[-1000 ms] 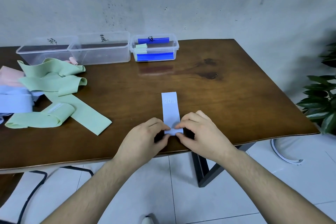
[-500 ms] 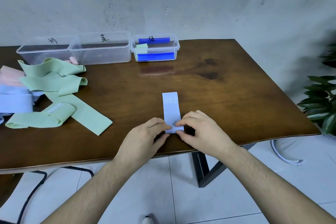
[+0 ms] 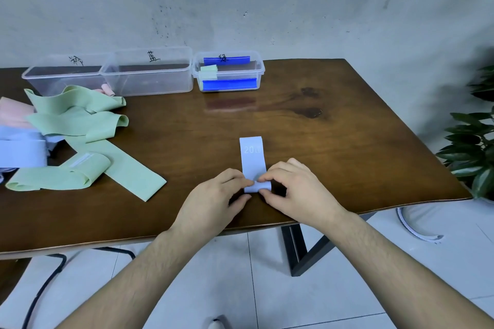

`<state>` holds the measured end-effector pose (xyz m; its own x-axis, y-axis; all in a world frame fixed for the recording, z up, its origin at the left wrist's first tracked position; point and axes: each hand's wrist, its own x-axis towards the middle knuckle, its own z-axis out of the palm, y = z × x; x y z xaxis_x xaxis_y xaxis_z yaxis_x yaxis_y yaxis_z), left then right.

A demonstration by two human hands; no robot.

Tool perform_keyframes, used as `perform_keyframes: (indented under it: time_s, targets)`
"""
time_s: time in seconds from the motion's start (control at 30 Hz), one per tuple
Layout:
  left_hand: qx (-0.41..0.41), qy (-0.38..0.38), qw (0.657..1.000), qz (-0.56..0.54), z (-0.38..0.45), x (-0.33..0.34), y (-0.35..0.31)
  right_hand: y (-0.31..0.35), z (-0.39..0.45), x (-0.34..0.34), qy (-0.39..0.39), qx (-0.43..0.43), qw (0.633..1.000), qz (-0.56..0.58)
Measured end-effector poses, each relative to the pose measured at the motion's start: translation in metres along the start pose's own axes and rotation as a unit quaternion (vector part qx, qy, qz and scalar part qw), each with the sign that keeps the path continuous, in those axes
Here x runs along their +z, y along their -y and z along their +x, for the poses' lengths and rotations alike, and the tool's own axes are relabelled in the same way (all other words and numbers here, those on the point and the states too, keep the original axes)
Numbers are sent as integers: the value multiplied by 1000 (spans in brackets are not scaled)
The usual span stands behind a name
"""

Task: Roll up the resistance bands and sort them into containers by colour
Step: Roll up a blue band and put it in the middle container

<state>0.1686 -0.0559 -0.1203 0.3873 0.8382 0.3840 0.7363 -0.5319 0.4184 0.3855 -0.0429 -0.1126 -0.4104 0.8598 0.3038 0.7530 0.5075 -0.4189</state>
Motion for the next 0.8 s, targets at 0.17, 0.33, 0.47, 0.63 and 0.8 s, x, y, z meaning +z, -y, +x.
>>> perform_keyframes:
  time_s: [0.17, 0.33, 0.47, 0.63, 0.8]
  targets:
    - [3, -5, 1000, 13, 6, 1, 3, 0, 1, 3, -15, 2, 1000, -12]
    - [-16, 1, 1000, -5, 9, 3, 5, 1, 5, 2, -10, 6, 1000, -2]
    - [-6, 1, 1000, -7, 10, 1, 3, -1, 6, 3, -16, 14, 1000, 23]
    - [-17, -5, 1000, 9, 11, 1, 5, -2, 10, 3, -18, 15, 1000, 9]
    - [-35, 24, 999, 4, 19, 0, 8, -3, 9, 3, -11, 0, 1000, 3]
